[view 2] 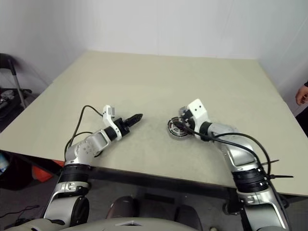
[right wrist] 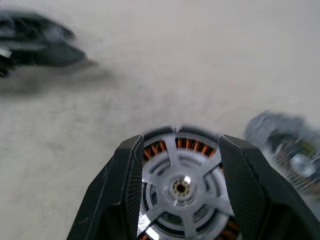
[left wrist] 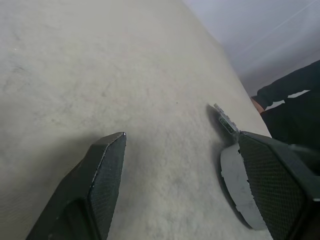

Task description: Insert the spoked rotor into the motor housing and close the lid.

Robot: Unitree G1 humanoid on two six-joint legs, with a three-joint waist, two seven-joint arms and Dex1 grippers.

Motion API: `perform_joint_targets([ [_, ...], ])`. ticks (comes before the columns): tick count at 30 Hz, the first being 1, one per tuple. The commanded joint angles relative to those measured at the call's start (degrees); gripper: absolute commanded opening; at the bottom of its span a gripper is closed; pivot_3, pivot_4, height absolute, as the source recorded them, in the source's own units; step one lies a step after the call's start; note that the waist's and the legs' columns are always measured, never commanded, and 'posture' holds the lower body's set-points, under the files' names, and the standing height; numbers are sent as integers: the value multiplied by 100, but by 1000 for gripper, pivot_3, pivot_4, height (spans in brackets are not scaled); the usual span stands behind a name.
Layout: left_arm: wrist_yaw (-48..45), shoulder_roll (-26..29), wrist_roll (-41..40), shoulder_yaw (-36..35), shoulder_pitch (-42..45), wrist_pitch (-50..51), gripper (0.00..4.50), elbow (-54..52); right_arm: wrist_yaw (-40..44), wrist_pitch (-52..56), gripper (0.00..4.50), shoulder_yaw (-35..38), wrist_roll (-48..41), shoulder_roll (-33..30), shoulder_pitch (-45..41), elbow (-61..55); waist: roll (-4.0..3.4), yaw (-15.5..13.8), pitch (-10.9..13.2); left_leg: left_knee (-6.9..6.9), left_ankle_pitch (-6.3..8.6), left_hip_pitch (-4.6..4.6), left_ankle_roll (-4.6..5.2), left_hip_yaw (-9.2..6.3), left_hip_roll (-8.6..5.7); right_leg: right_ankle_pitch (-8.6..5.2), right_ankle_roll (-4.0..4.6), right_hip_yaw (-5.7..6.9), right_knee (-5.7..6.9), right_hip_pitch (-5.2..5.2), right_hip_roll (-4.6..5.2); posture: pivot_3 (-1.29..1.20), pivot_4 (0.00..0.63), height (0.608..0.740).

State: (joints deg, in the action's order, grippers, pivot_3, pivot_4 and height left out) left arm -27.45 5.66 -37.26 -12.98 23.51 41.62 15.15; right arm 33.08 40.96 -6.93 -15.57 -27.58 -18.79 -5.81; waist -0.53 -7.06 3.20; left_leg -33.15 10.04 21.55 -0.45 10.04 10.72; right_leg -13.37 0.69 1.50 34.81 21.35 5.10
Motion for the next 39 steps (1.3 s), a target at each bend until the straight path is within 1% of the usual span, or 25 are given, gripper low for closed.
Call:
perform_joint_targets([
  [1, 12, 15, 24, -14, 91, -128, 3745, -99, -108, -315, 2387, -85, 244, 122, 60, 432, 0, 0, -3, -1, 0, 0, 0, 1, 0, 0, 0, 0, 0, 1, 0, 0, 0, 740],
  [4, 31, 51, 26, -81, 127, -164, 3745, -53, -73, -446, 2387, -43, 293, 103, 56, 468, 3, 5, -5, 0, 2, -23, 2, 0, 0, 0, 0, -1, -2, -23, 0, 0, 0, 740],
  [9, -2, 102, 84, -84, 146, -272, 3745, -5, 232, -658, 2387, 246, 43, -73, -115, -70, 3, 3, -4, 2, 7, -34, 10, 0, 0, -1, -2, -2, -2, -32, 0, 0, 0, 740],
  [13, -146, 209, 301, 109, 173, -480, 3745, -46, 659, -795, 2387, 478, -116, -442, -434, -639, -1, -1, -1, 3, 6, -21, 8, 0, 1, -1, -1, -2, -2, -19, -1, 0, 0, 740],
  [15, -261, 306, 475, 288, 178, -575, 3745, -69, 1050, -963, 2387, 317, 79, -899, -543, -668, 0, -4, -2, 3, 3, -11, 5, 0, 1, 0, -1, -2, -1, -10, -1, 0, 0, 740],
  [17, -344, 365, 602, 415, 187, -676, 3745, -82, 1524, -1385, 2387, -78, 531, -1508, -566, -567, 2, -25, -3, 2, 5, -11, 8, 0, 1, -1, -1, -2, -5, -12, -1, 0, 0, 740],
  [20, -401, 404, 703, 495, 208, -809, 3745, -74, 2170, -2487, 2387, -842, 1553, -2367, -662, -166, 6, -26, -3, 2, 8, -11, 13, -1, 0, -5, -7, -1, -10, -20, 0, 0, 0, 740],
  [22, -405, 400, 727, 487, 229, -857, 3745, -31, 2475, -3040, 2387, -1134, 1901, -2586, -831, 115, 7, -10, -2, 1, 10, -10, 16, 0, 0, -5, -6, -1, -9, -16, 0, 0, 0, 740],
  [25, -404, 381, 781, 472, 201, -968, 3745, 43, 2876, -3708, 2387, -1485, 2251, -2544, -1211, 476, 2, 55, 1, -2, 20, -9, 33, 3, 2, -4, -4, -3, 0, -6, 0, 0, 0, 740],
  [28, -377, 339, 789, 475, 110, -1022, 3745, -24, 3017, -4359, 2387, -1750, 2665, -2433, -1556, 989, 3, 133, 1, -7, 20, -9, 35, 4, 5, -3, -2, -2, 7, -6, -1, 0, 0, 740],
  [34, -354, 326, 801, 471, -120, -1063, 3745, -249, 3239, -5155, 2387, -1905, 3008, -2158, -1980, 1801, 4, 157, 1, -22, 29, 2, 50, 4, 5, -3, 2, -1, 6, -4, 0, 0, 0, 740],
  [39, -436, 447, 869, 551, -246, -1048, 3745, -470, 3282, -5806, 2387, -2001, 3445, -2188, -2112, 2360, 6, 160, 1, -31, 29, -1, 52, 4, 8, -1, 7, 2, 8, -10, 0, 0, 0, 740],
])
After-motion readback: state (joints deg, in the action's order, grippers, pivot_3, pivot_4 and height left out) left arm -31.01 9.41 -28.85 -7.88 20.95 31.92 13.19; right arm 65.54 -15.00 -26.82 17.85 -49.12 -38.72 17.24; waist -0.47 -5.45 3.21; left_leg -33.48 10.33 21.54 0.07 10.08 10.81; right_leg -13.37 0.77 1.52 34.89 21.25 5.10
